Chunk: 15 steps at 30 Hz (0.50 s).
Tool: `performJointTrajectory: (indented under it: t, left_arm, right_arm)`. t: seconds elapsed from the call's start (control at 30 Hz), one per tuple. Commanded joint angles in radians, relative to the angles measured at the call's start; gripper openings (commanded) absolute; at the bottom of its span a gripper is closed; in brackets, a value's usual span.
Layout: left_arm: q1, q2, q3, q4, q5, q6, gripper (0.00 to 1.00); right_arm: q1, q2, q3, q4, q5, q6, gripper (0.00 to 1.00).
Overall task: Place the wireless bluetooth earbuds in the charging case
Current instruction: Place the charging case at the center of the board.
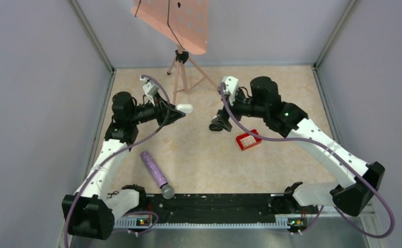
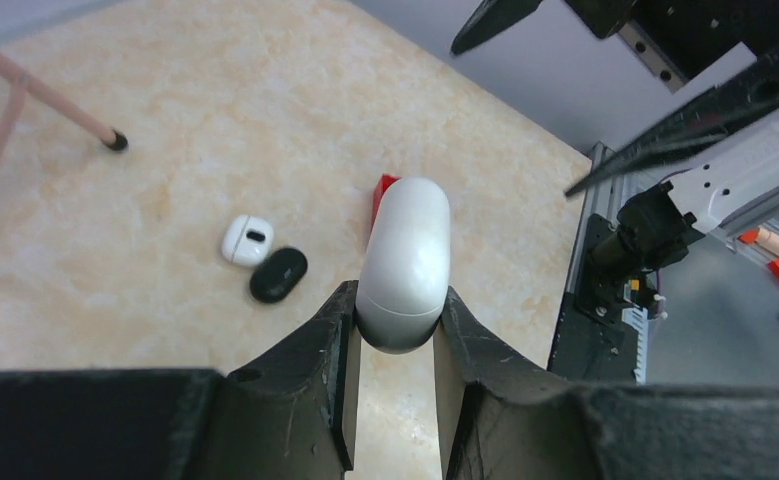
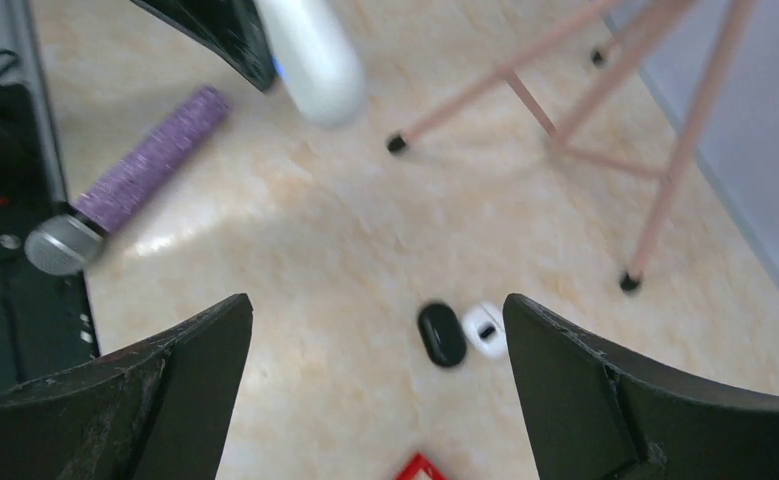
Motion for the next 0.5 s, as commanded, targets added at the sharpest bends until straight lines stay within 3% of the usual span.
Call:
performJointTrajectory:
  t: [0.0, 0.07, 0.23, 0.47]
  left_arm:
    - [-0.002, 0.052, -0.101, 0.03, -0.057, -0.107, 0.0]
    - [-0.011, 0.085, -0.166, 0.091, -0.09, -0.194, 0.0]
    - [-0.064, 0.186, -0.224, 0.094, -0.233, -0.24, 0.0]
    - [-0.126, 0.397, -0.184, 0.076, -0.406, -0.335, 0.01]
  right_arm:
    - [-0.129, -0.115, -0.117, -0.083, 0.084, -0.035, 0.94]
    - [-0.161, -0.16, -0.153, -0.103, 0.084, -0.028, 0.94]
    - [-0.181, -0.231, -0.213, -0.122, 0.154, 0.006, 0.95]
    - [-0.22, -0.208, -0.2, -0.206, 0.196, 0.047, 0.95]
